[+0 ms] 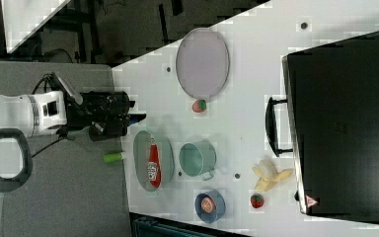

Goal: Pick ketchup from strainer and place it on the table

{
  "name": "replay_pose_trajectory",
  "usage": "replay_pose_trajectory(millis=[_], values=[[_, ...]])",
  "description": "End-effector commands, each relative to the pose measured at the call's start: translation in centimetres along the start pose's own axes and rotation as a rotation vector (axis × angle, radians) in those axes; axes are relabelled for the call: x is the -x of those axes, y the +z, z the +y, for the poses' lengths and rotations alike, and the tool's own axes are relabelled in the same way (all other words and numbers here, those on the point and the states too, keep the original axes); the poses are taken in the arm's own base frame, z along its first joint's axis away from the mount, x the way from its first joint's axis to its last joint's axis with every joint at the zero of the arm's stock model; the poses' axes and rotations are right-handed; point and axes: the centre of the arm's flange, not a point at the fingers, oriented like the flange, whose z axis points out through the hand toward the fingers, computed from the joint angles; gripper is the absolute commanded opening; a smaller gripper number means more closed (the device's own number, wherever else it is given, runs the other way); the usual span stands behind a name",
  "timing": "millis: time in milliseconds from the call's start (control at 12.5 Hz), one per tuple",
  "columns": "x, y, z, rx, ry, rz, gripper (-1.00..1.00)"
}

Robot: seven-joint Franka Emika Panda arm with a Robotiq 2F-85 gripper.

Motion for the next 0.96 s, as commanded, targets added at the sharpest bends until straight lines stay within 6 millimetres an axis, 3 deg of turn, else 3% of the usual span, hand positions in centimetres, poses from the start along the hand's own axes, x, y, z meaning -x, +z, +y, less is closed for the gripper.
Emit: replay_pose_trajectory(millis=[80, 240, 560, 960], values=[[6.7, -8.5, 8.3, -0.014, 0.157, -0.013, 0.59], [7.8, -8.3, 6.3, -0.028, 0.120, -0.018, 0.99], [12.1, -6.7, 0.0, -0.009, -0.022, -0.002, 1.00], [20.9, -2.4, -9.7, 0.010, -0.270, 0.003, 1.00]])
